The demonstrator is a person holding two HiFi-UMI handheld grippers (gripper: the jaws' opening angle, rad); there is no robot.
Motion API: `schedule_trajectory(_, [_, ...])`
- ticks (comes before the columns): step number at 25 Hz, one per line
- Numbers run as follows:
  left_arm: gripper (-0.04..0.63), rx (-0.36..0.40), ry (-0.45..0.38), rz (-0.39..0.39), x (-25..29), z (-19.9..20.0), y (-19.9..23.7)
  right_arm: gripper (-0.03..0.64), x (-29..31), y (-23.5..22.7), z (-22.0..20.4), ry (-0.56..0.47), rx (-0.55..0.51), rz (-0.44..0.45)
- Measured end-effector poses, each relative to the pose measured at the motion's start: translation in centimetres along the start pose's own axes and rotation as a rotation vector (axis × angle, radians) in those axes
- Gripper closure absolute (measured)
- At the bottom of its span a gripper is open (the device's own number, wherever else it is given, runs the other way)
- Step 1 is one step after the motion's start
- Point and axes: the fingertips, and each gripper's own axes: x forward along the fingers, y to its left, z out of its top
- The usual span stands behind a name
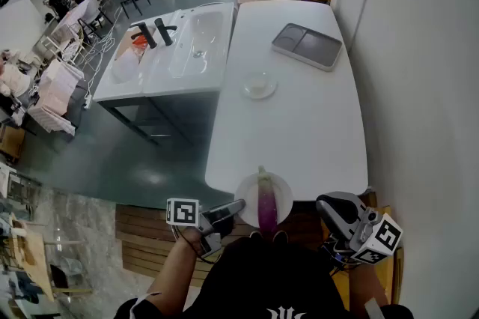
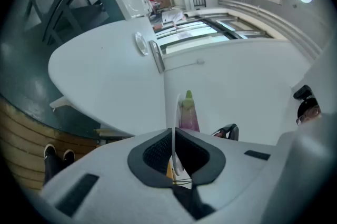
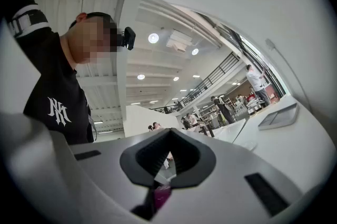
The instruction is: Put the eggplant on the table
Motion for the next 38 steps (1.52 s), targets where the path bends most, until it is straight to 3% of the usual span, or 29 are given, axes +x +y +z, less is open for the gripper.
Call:
schedule_trajectory(8, [0.583, 0.089, 0.047, -0.005, 0.1, 1.1, -1.7, 0.614, 1.0, -1.0, -2.2, 0.091, 0.001, -0.074])
schedule_trajectory(15, [0.583, 0.063, 0.059, 0.002, -1.6, 0.7, 0.3, 0.614, 2.2, -0.9, -5.7, 0.146, 0.001, -0.099])
schedule_trajectory(22, [0.583, 0.064, 0.057, -0.025, -1.8, 0.1, -0.9, 0.612, 1.7, -1.4, -6.8, 0.203, 0.047, -0.156])
schedule_trajectory(27, [0.583, 0.086, 0.07, -0.036, -3.0, -0.5, -0.7, 0.607, 1.0, -2.4, -9.6, 0.256, 0.181, -0.255])
schedule_trajectory(30, [0.583, 0.079, 0.077, -0.015, -3.7, -0.4, 0.6, 0.505, 1.0, -3.5, -12.1, 0.3, 0.315, -0.299])
schedule_trajectory(34, [0.583, 0.049, 0.093, -0.01, -4.6, -0.6, 1.6, 0.508, 1.3, -3.2, -16.4, 0.396, 0.523, -0.318])
schedule_trajectory(38, [0.583, 0.037, 0.115, -0.003, -5.3, -0.5, 3.1, 0.508, 2.5, -2.2, -19.6, 0.424, 0.679, -0.299])
